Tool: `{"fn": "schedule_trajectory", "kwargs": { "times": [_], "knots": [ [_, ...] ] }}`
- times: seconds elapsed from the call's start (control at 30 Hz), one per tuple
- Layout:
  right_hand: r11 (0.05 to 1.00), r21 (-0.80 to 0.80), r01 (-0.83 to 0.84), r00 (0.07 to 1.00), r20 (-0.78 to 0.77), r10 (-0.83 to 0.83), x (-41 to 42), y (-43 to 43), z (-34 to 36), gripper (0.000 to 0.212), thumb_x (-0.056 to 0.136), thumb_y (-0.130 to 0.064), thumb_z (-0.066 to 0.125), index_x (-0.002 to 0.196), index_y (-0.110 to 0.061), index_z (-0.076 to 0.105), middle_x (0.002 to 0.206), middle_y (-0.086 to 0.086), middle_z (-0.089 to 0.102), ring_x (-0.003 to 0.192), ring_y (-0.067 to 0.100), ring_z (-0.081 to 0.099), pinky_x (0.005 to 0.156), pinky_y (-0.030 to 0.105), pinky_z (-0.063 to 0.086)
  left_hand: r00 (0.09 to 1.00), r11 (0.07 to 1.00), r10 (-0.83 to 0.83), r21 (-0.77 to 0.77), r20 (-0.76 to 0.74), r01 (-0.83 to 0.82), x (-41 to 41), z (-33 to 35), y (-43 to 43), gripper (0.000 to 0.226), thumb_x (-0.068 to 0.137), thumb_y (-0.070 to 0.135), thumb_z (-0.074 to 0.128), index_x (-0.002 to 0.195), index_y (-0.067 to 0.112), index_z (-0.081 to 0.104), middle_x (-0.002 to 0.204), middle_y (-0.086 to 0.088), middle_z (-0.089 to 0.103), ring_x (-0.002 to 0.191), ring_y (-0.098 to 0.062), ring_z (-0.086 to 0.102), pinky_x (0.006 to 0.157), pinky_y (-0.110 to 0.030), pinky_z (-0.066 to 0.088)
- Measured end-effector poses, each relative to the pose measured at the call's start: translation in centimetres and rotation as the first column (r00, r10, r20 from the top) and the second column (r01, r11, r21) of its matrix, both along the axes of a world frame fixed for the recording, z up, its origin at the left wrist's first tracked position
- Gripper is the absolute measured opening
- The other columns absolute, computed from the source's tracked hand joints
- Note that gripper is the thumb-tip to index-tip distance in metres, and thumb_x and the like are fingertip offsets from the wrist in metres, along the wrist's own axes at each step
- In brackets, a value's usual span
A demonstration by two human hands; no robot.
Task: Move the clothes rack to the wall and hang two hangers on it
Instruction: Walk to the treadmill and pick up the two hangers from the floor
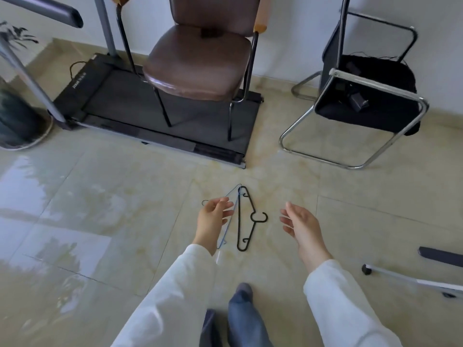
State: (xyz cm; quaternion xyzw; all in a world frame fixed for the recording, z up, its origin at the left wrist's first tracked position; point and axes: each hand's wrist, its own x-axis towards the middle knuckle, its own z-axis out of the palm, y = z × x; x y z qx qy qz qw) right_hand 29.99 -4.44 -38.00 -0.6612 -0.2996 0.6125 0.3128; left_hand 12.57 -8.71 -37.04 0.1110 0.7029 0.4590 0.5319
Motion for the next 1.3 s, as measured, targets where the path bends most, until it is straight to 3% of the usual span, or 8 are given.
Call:
{"fn": "schedule_trajectory", "kwargs": {
  "times": [0.2, 0.43, 0.67, 0.77, 0.87, 1.0, 1.17, 1.3],
  "knots": [
    [0.996, -0.073, -0.059, 0.997, 0.035, 0.062, -1.2, 0.7, -9.6, 0.016, 0.087, -0.026, 0.056, 0.098, -0.013, 0.057, 0.085, -0.001, 0.061, 0.079, 0.012, 0.059, 0.068, 0.021, 0.047, 1.000, 0.998, 0.004, -0.067, -0.018, -0.005, -2.4, -9.4, 1.9, 0.012, 0.091, 0.019, 0.048, 0.084, 0.021, 0.057, 0.085, 0.004, 0.065, 0.074, -0.011, 0.060, 0.070, -0.023, 0.043],
    [0.987, -0.161, -0.023, 0.996, 0.084, 0.037, -2.7, 1.9, -28.8, 0.021, 0.087, -0.025, 0.056, 0.104, -0.012, 0.054, 0.090, 0.004, 0.060, 0.088, 0.019, 0.057, 0.067, 0.022, 0.046, 0.996, 0.984, -0.063, -0.169, -0.061, 0.052, -5.1, -29.7, 3.6, 0.008, 0.092, 0.020, 0.049, 0.088, 0.019, 0.056, 0.082, 0.006, 0.064, 0.072, -0.009, 0.060, 0.065, -0.023, 0.042],
    [0.974, -0.214, -0.070, 0.970, 0.216, 0.117, -2.6, 4.0, -50.1, 0.050, 0.084, -0.030, 0.061, 0.121, 0.002, 0.053, 0.103, 0.017, 0.063, 0.091, 0.030, 0.060, 0.075, 0.035, 0.050, 0.985, 0.961, -0.136, -0.255, -0.107, 0.105, -7.8, -51.0, 5.0, 0.017, 0.090, 0.018, 0.052, 0.104, 0.008, 0.051, 0.089, -0.003, 0.062, 0.068, -0.010, 0.057, 0.064, -0.025, 0.040],
    [0.959, -0.268, -0.092, 0.950, 0.264, 0.165, -2.4, 4.1, -57.6, 0.055, 0.080, -0.033, 0.065, 0.121, 0.001, 0.052, 0.099, 0.014, 0.060, 0.088, 0.027, 0.058, 0.083, 0.038, 0.047, 0.980, 0.938, -0.151, -0.331, -0.131, 0.101, -9.0, -58.8, 5.5, 0.036, 0.086, 0.022, 0.058, 0.117, 0.004, 0.052, 0.076, 0.000, 0.059, 0.077, -0.022, 0.060, 0.071, -0.031, 0.041],
    [0.952, -0.287, -0.105, 0.917, 0.342, 0.204, -2.3, 4.7, -63.6, 0.057, 0.076, -0.038, 0.067, 0.119, -0.003, 0.054, 0.110, 0.012, 0.062, 0.101, 0.027, 0.059, 0.089, 0.038, 0.045, 0.974, 0.914, -0.162, -0.396, -0.159, 0.088, -10.0, -64.7, 6.1, 0.044, 0.084, 0.022, 0.061, 0.121, 0.003, 0.048, 0.070, 0.000, 0.053, 0.080, -0.026, 0.057, 0.060, -0.028, 0.040],
    [0.969, -0.215, -0.120, 0.856, 0.471, 0.210, -2.8, 6.2, -68.6, 0.051, 0.079, -0.035, 0.065, 0.116, -0.001, 0.056, 0.117, 0.014, 0.064, 0.109, 0.031, 0.058, 0.083, 0.031, 0.041, 0.903, 0.869, -0.310, -0.475, -0.298, 0.141, -10.8, -70.0, 6.8, 0.042, 0.079, 0.029, 0.066, 0.111, 0.005, 0.052, 0.088, -0.008, 0.062, 0.083, -0.027, 0.057, 0.067, -0.031, 0.042],
    [0.979, -0.150, -0.135, 0.730, 0.653, 0.201, -3.9, 6.6, -71.5, 0.039, 0.080, -0.037, 0.063, 0.102, -0.004, 0.065, 0.099, 0.011, 0.072, 0.090, 0.030, 0.065, 0.065, 0.030, 0.045, 0.752, 0.847, -0.433, -0.510, -0.497, 0.151, -10.7, -71.9, 6.9, 0.020, 0.082, 0.030, 0.062, 0.090, 0.016, 0.051, 0.094, 0.001, 0.054, 0.085, -0.022, 0.050, 0.070, -0.031, 0.039],
    [0.978, -0.149, -0.145, 0.686, 0.697, 0.209, -4.2, 6.7, -71.5, 0.029, 0.084, -0.030, 0.058, 0.094, -0.005, 0.069, 0.088, 0.013, 0.071, 0.081, 0.033, 0.064, 0.060, 0.029, 0.043, 0.723, 0.835, -0.457, -0.530, -0.519, 0.147, -10.3, -71.5, 7.2, 0.009, 0.085, 0.027, 0.057, 0.087, 0.019, 0.053, 0.093, 0.003, 0.051, 0.081, -0.019, 0.047, 0.067, -0.028, 0.035]
  ]
}}
